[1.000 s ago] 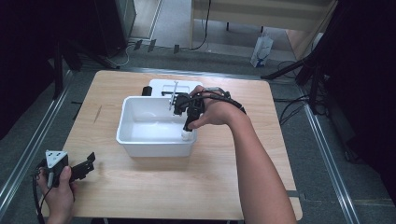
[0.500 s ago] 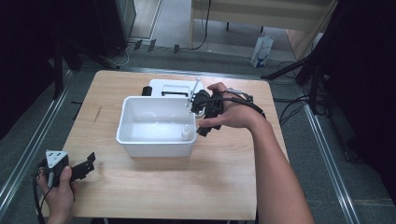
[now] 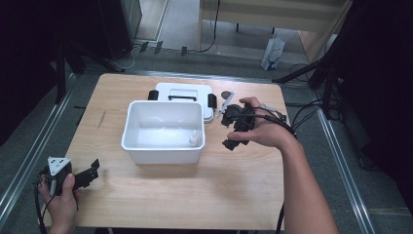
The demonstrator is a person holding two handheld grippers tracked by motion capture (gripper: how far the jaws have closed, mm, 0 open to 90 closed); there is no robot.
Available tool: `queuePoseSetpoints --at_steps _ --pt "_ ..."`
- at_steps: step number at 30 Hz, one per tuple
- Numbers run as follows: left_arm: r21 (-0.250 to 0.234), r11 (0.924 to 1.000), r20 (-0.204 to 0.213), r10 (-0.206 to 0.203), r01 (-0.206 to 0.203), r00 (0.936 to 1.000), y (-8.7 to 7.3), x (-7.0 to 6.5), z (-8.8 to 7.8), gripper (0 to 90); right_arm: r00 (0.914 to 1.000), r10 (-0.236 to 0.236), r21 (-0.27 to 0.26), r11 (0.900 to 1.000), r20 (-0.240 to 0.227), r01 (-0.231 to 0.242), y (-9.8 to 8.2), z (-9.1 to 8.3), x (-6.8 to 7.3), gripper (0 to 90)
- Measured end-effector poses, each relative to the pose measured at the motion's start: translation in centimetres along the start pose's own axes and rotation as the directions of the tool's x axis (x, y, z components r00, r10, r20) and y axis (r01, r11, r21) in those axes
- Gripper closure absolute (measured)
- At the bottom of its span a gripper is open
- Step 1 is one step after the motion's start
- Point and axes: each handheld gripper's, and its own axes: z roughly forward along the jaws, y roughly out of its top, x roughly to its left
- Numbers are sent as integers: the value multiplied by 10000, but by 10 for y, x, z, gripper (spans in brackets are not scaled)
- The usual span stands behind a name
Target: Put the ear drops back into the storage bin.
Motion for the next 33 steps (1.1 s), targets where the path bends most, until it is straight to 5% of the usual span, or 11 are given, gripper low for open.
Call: queuePoseSetpoints --at_steps 9,18,25,33 --pt "-10 10000 9 -10 10 10000 0 0 0 76 9888 1408 -435 9894 490 -1388 -45 14 -2 0" --pt "8 10000 -18 15 -15 10000 0 0 0 76 9546 2907 -1510 9485 656 -2785 -94 32 4 0" --pt "3 10000 -45 19 -19 10000 0 0 0 76 9230 3761 -2326 9077 819 -3493 -128 45 13 0" --pt "-28 10000 -51 -10 10 10000 0 -1 0 76 8666 4945 -3265 8316 673 -4492 -169 53 23 0"
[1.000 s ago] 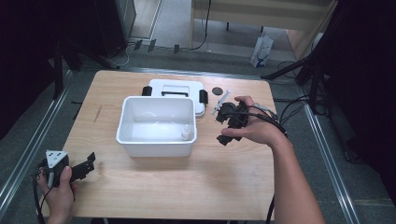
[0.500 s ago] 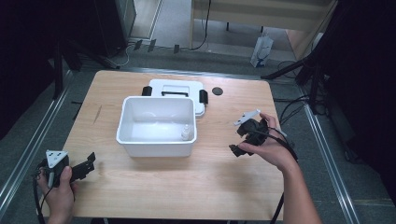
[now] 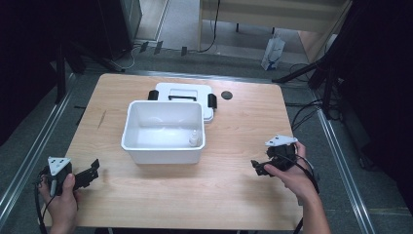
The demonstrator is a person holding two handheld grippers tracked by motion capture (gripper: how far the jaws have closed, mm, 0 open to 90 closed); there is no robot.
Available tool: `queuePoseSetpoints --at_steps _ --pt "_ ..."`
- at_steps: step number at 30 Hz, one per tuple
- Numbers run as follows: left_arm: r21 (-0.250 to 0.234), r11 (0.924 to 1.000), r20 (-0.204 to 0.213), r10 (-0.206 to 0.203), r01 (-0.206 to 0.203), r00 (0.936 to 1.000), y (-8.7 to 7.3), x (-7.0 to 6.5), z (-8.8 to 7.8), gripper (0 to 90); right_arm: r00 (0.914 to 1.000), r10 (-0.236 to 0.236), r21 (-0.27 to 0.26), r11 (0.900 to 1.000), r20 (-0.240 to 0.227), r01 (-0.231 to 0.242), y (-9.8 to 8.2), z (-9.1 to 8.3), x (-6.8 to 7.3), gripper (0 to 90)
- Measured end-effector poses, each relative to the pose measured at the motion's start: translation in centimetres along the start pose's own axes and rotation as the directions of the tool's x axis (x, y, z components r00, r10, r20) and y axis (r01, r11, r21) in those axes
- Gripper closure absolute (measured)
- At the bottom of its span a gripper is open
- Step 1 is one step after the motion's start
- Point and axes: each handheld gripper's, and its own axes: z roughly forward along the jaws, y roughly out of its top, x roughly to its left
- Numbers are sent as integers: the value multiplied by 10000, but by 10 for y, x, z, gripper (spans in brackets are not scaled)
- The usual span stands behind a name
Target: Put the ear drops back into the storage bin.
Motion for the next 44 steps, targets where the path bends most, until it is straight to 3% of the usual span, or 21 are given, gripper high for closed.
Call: queuePoseSetpoints --at_steps 5,12,18,22,24,27,32,35,44 --pt "-6 10000 -14 3 -3 10000 0 0 0 76 9991 427 -437 9981 35 -425 -24 -2 -3 0" --pt "-12 10000 -26 8 -8 10000 0 0 0 76 9905 1377 -1027 9852 1 -1370 -64 -3 -9 0" --pt "-21 10000 -36 -1 1 10000 0 0 0 76 9785 2062 -1634 9650 -92 -2049 -97 -7 -11 0" --pt "-16 10000 -38 12 -12 10000 0 0 0 76 9654 2605 -2208 9412 -79 -2558 -116 -11 -10 0" --pt "-16 10000 -42 14 -14 10000 0 0 0 76 9580 2866 -2470 9276 -107 -2803 -121 -16 -10 0" --pt "-10 10000 -63 32 -32 10000 0 0 0 76 9527 3038 -2724 9163 -49 -2936 -126 -20 -9 0" --pt "-17 10000 -45 27 -27 10000 0 0 0 76 9374 3470 -3301 8816 -311 -3373 -132 -26 -13 0" --pt "9 10000 -39 68 -68 10000 0 -1 0 76 9329 3585 -3353 8751 -351 -3489 -133 -26 -13 0" --pt "17 10000 -50 98 -98 9999 0 -1 0 76 9258 3765 -3181 8740 -347 -3673 -132 -24 -13 0"
